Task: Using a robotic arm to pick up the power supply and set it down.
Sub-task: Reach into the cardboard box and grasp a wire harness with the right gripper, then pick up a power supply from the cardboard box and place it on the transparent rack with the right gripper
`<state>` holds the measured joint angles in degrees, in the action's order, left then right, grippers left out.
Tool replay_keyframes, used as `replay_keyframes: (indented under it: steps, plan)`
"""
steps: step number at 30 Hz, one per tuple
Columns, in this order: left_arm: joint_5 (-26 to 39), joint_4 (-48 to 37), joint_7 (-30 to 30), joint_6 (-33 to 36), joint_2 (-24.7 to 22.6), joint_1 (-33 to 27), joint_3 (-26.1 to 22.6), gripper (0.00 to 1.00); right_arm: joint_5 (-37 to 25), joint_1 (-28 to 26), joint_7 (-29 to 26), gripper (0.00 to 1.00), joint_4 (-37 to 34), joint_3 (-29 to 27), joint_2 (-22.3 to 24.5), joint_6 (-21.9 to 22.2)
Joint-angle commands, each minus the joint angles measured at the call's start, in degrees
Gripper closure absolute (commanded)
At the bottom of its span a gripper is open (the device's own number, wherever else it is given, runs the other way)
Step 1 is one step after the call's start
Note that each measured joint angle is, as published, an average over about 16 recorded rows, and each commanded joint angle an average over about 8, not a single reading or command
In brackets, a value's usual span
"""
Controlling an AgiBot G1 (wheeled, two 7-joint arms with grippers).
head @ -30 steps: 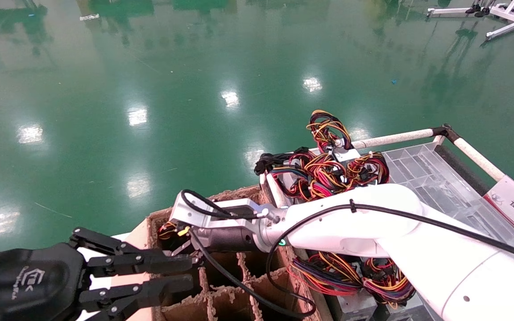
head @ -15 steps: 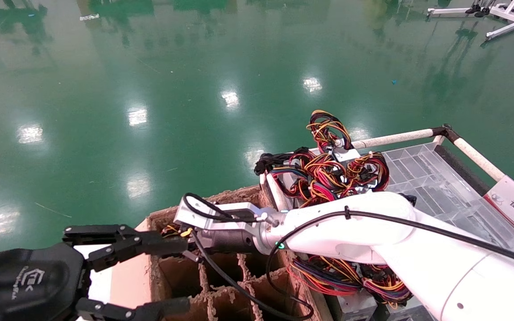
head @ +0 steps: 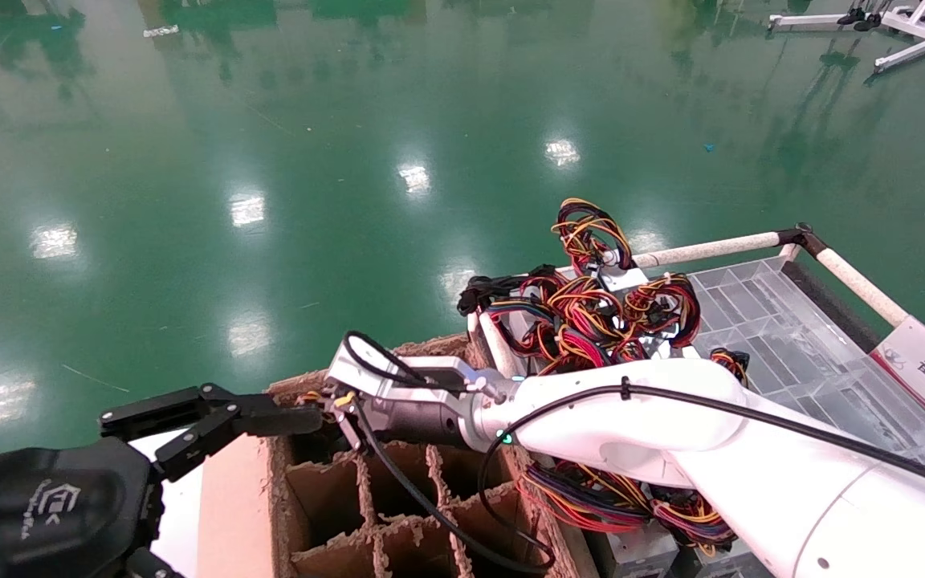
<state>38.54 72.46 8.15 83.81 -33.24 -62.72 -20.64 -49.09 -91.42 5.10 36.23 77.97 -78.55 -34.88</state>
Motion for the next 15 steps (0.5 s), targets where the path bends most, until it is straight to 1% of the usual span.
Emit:
replay_keyframes:
  steps: [1,7,11,15]
  plan:
    - [0.00,0.00,0.00,0.00,0.00,0.00,0.00,0.00,0.72,-0.02,0.04,1.00,0.15,0.29,0.02,1.15]
    - [0.00,0.00,0.00,0.00,0.00,0.00,0.00,0.00,3.85,-0.03,-0.34,1.00,0.14,0.32,0.26,0.74]
    - [0.00,0.00,0.00,0.00,0.00,0.00,-0.01,0.00,6.05,-0.35,-0.20,1.00,-0.60,-0.05,0.50,-1.12]
    - [-0.01,0.00,0.00,0.00,0.00,0.00,-0.01,0.00,8.27,-1.08,0.41,1.00,-1.92,-0.88,0.85,-3.95]
